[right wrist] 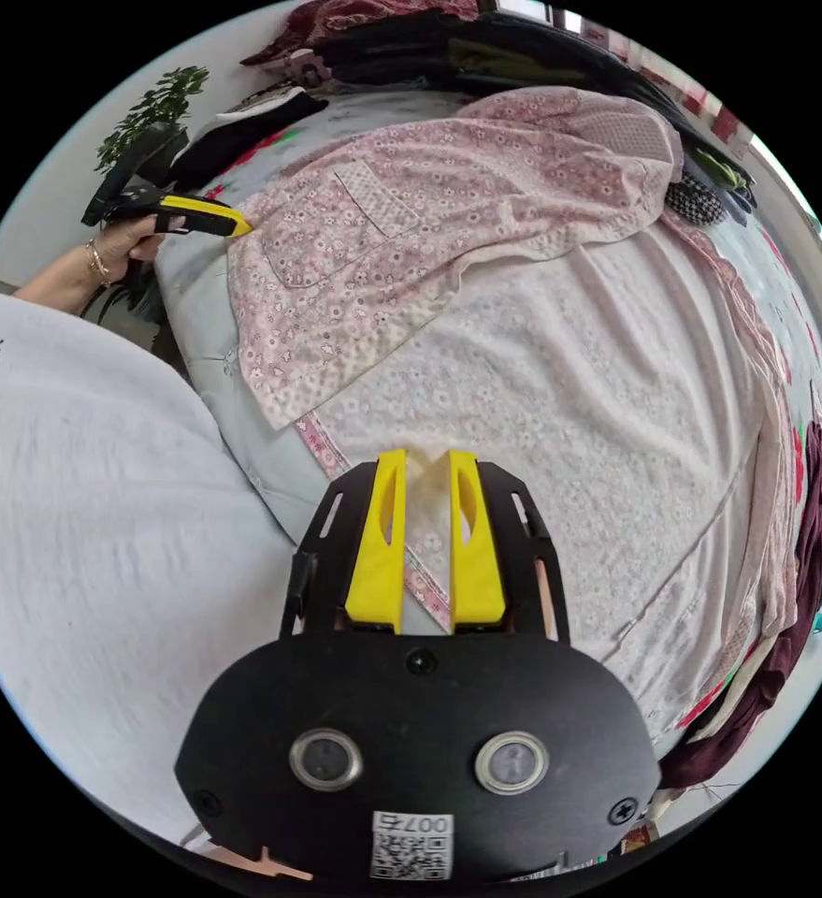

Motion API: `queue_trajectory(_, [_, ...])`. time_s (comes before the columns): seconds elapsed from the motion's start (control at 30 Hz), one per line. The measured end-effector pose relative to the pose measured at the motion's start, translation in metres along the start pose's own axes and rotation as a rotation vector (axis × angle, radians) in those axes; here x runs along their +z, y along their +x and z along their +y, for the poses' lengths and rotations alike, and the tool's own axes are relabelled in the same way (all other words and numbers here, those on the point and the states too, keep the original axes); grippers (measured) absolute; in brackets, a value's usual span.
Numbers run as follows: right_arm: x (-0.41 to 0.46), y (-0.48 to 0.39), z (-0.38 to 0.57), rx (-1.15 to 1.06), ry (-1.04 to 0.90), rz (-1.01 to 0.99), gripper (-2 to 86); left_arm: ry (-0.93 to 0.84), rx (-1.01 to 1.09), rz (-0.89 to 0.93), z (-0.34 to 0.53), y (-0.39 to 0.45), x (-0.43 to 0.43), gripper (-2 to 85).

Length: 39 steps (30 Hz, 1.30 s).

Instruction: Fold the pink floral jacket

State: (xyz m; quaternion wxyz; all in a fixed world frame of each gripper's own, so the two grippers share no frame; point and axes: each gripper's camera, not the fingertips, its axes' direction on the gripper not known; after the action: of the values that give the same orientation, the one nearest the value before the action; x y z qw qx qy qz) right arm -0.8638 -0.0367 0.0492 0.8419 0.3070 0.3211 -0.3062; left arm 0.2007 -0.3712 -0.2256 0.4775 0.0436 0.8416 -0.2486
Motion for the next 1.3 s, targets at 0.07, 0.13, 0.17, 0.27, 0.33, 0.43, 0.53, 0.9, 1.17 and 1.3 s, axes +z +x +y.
queue_trajectory(0.07, [0.002, 0.000, 0.001, -0.015, 0.038, 0.012, 5.2, -0.007, 0.013, -0.040, -0.009, 0.018, 0.000, -0.6])
queue_trajectory(0.13, [0.001, 0.003, 0.004, 0.008, 0.052, -0.005, 5.2, -0.046, 0.014, -0.030, -0.010, 0.027, -0.003, -0.8])
queue_trajectory(0.17, [0.001, 0.004, 0.008, 0.009, 0.048, -0.017, 5.1, -0.065, 0.012, -0.028, -0.006, 0.034, -0.008, -0.9])
queue_trajectory(0.27, [-0.001, -0.003, 0.029, -0.040, 0.042, 0.005, 4.7, -0.076, 0.026, -0.050, 0.021, 0.059, -0.025, -0.9])
queue_trajectory(0.33, [0.000, -0.010, 0.048, -0.078, 0.027, 0.043, 4.3, -0.068, 0.013, -0.018, 0.045, 0.077, -0.035, -0.8])
queue_trajectory(0.43, [0.005, -0.017, 0.081, -0.102, 0.019, 0.104, 3.4, -0.043, -0.040, 0.107, 0.087, 0.109, -0.042, -0.5])
queue_trajectory(0.53, [0.007, -0.012, 0.099, -0.053, -0.018, 0.114, 2.7, -0.031, -0.079, 0.126, 0.115, 0.133, -0.041, 1.2])
queue_trajectory(0.9, [-0.046, 0.006, 0.063, 0.268, 0.302, -0.152, 5.0, 0.044, -0.203, -0.066, 0.053, 0.063, -0.070, 12.9])
queue_trajectory(1.17, [-0.002, 0.002, -0.015, 0.316, 0.082, -0.158, 6.3, -0.111, 0.004, -0.248, -0.031, 0.054, -0.031, 0.0])
queue_trajectory(1.3, [-0.002, 0.008, -0.016, 0.334, 0.059, -0.156, 5.9, -0.169, 0.119, -0.386, -0.036, 0.028, -0.038, -0.1])
